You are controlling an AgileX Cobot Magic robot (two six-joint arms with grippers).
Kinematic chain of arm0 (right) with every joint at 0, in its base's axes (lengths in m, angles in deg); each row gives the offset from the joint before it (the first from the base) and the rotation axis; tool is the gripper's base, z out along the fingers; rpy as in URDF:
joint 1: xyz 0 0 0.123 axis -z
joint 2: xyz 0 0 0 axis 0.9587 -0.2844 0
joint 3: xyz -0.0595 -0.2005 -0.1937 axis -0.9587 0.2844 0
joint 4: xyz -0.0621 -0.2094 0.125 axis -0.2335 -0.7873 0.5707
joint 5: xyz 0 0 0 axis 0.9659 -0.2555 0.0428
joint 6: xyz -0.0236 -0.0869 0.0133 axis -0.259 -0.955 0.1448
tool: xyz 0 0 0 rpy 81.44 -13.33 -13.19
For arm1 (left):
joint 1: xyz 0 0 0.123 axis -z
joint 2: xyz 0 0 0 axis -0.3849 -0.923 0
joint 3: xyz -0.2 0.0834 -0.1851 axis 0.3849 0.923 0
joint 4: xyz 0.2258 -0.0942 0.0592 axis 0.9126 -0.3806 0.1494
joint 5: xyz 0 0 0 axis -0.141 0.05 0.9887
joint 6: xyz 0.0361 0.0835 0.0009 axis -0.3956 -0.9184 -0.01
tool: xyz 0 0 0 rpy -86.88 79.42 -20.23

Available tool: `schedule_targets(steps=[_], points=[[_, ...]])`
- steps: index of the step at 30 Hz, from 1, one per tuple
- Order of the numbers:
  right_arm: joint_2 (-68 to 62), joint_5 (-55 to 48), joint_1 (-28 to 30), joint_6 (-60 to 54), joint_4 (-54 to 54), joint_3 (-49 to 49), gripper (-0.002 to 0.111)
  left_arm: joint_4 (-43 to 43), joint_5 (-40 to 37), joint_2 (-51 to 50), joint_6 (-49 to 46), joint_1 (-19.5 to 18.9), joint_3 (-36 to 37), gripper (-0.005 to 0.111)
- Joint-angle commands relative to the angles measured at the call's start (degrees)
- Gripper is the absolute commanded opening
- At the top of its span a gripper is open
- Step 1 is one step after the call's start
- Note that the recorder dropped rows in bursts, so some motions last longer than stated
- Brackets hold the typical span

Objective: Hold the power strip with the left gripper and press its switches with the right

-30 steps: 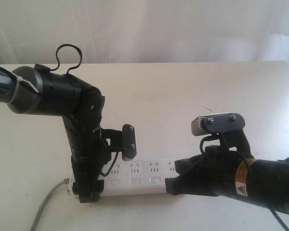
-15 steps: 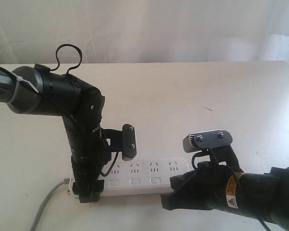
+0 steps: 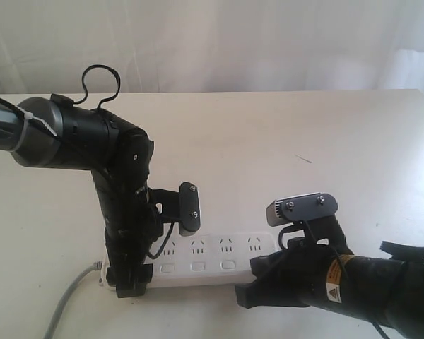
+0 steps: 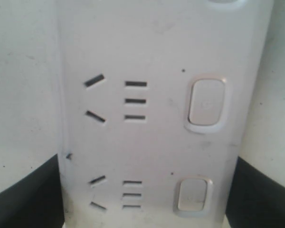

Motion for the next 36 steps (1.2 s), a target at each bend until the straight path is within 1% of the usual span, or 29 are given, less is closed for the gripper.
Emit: schedule_targets(steps=[1, 7, 9, 13, 18, 23, 29, 32, 36], points=[[-1.7, 0.4, 0.4, -1.7, 0.7, 0.4, 0.0, -2.4, -1.4, -0.6, 0.3, 0.3, 1.1, 0.0], [-1.8, 0.8, 0.6, -7.9, 6.6, 0.4, 0.0, -2.4, -1.4, -0.6, 0.3, 0.3, 1.1, 0.0], [-1.8, 0.8, 0.6, -7.9, 6.8, 0.4, 0.0, -2.4, -1.4, -0.6, 0.3, 0.3, 1.1, 0.0], [-1.8, 5.6, 0.6, -7.8, 6.7, 0.4, 0.0, -2.4, -1.3, -0.6, 0.3, 0.3, 1.1, 0.0], [-1.6, 6.1, 0.6, -7.9, 6.8, 0.4, 0.0, -0.1, -1.2, -0.6, 0.2, 0.3, 1.1, 0.0], [-1.6, 6.2, 0.6, -7.7, 6.8, 0.3, 0.0, -0.1, -1.2, -0.6, 0.2, 0.3, 1.1, 0.0], [-1.8, 3.8, 0.6, -8.3, 6.8, 0.3, 0.0, -0.1, -1.2, -0.6, 0.3, 0.3, 1.1, 0.0], [-2.2, 4.2, 0.6, -10.6, 8.7, 0.3, 0.0, -0.1, -1.2, -0.6, 0.3, 0.3, 1.1, 0.0], [-2.2, 4.1, 0.6, -10.7, 9.7, 0.3, 0.0, -0.2, -1.3, -0.6, 0.4, 0.3, 1.1, 0.0]])
